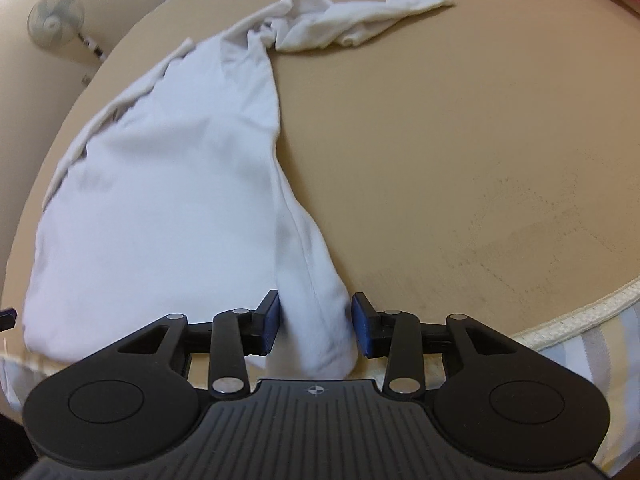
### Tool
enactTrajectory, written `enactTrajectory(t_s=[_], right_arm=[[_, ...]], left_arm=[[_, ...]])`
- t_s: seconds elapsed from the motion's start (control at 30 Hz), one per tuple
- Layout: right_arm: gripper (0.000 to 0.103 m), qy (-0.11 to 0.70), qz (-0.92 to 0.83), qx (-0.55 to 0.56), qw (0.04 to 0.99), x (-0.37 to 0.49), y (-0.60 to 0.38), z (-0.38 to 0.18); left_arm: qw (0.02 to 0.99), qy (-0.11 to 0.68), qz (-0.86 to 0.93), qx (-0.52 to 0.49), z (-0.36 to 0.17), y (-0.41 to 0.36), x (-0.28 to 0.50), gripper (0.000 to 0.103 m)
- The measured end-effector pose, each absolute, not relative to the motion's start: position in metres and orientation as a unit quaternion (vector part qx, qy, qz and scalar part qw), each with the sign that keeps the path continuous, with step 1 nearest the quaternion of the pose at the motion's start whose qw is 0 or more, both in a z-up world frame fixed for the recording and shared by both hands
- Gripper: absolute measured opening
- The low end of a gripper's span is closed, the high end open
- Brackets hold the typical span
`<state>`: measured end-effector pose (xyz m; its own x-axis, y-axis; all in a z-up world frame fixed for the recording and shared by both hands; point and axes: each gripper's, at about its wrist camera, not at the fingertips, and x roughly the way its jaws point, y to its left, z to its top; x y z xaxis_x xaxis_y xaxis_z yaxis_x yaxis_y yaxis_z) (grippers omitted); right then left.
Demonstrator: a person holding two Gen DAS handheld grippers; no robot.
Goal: Fold small clothes
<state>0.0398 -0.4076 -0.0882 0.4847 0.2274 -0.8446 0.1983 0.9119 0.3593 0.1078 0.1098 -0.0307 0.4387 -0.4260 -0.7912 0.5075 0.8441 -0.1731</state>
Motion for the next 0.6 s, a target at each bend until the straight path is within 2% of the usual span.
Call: enactTrajectory(t_s=[0.1, 0.2, 0.37, 0.4, 0.43, 0.47, 0.5, 0.53, 0.57, 0.6], right_arm=[[0.040, 0.511, 0.015, 0.203, 0.835, 0.031, -0.411, -0.089], [0.040, 0.513, 0.022, 0.192, 0.836, 0.028, -0.409, -0.091], [0.040, 0.513, 0.027, 0.175, 0.840, 0.032, -0.402, -0.092], [0.040, 0.513, 0.028, 0.171, 0.841, 0.033, -0.401, -0.092], [0.040, 0.513, 0.029, 0.166, 0.842, 0.033, -0.399, -0.092], [0.039, 0.513, 0.030, 0.161, 0.843, 0.034, -0.398, -0.093], [0.030, 0.511, 0.030, 0.156, 0.845, 0.034, -0.397, -0.092], [0.013, 0.509, 0.035, 0.152, 0.847, 0.032, -0.396, -0.090], [0.007, 0.504, 0.040, 0.155, 0.849, 0.031, -0.397, -0.087], [0.007, 0.493, 0.048, 0.172, 0.851, 0.028, -0.402, -0.082]], left_arm=[[0.848, 0.414, -0.309, 0.122, -0.042, 0.090, 0.083, 0.044], [0.828, 0.420, -0.324, 0.179, -0.064, 0.072, 0.077, 0.044], [0.821, 0.426, -0.319, 0.207, -0.083, 0.062, 0.077, 0.041], [0.822, 0.422, -0.319, 0.209, -0.085, 0.059, 0.077, 0.033], [0.824, 0.417, -0.318, 0.216, -0.086, 0.058, 0.076, 0.015], [0.824, 0.412, -0.317, 0.225, -0.085, 0.060, 0.073, 0.012], [0.824, 0.409, -0.320, 0.228, -0.081, 0.062, 0.072, 0.008], [0.825, 0.407, -0.324, 0.219, -0.074, 0.066, 0.071, 0.007], [0.831, 0.406, -0.330, 0.188, -0.061, 0.075, 0.072, 0.007], [0.842, 0.398, -0.340, 0.128, -0.042, 0.090, 0.075, 0.006]])
